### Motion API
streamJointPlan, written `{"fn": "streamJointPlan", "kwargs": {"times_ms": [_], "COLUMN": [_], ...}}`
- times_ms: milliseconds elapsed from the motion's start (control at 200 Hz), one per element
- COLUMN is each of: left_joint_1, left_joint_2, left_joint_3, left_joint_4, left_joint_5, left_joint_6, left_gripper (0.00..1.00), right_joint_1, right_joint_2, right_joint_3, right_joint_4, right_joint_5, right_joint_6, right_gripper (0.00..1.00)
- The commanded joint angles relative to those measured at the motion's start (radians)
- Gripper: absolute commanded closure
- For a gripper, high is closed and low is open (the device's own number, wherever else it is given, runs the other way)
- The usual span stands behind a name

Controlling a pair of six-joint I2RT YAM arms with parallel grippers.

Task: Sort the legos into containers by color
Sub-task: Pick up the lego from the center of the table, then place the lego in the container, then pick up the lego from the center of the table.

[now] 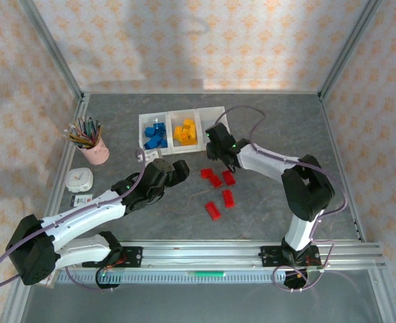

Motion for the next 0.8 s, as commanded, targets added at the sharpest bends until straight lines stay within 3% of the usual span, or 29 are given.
{"fn": "streamJointPlan", "kwargs": {"times_ms": [0, 225, 395, 586, 796], "left_joint_1": [-0.007, 0.003, 0.008, 0.008, -0.015], "left_joint_2": [0.026, 0.097, 0.129, 0.142, 0.129], "left_joint_3": [0.057, 0.127, 0.164, 0.181, 0.162], "left_joint_4": [0.032, 0.042, 0.045, 0.030, -0.001], "left_joint_5": [-0.061, -0.088, -0.071, -0.045, 0.004], "left_joint_6": [0.016, 0.039, 0.061, 0.075, 0.076], "left_gripper": [0.01, 0.01, 0.01, 0.01, 0.01], "right_joint_1": [-0.040, -0.091, -0.110, -0.110, -0.110], "right_joint_2": [0.027, 0.216, 0.303, 0.161, -0.091], "right_joint_3": [0.085, 0.301, 0.454, 0.353, -0.003], "right_joint_4": [0.025, 0.028, -0.049, -0.027, -0.003], "right_joint_5": [0.030, 0.032, 0.035, -0.043, -0.097], "right_joint_6": [-0.024, -0.047, -0.060, -0.026, 0.066], "right_gripper": [0.65, 0.62, 0.45, 0.36, 0.35]}}
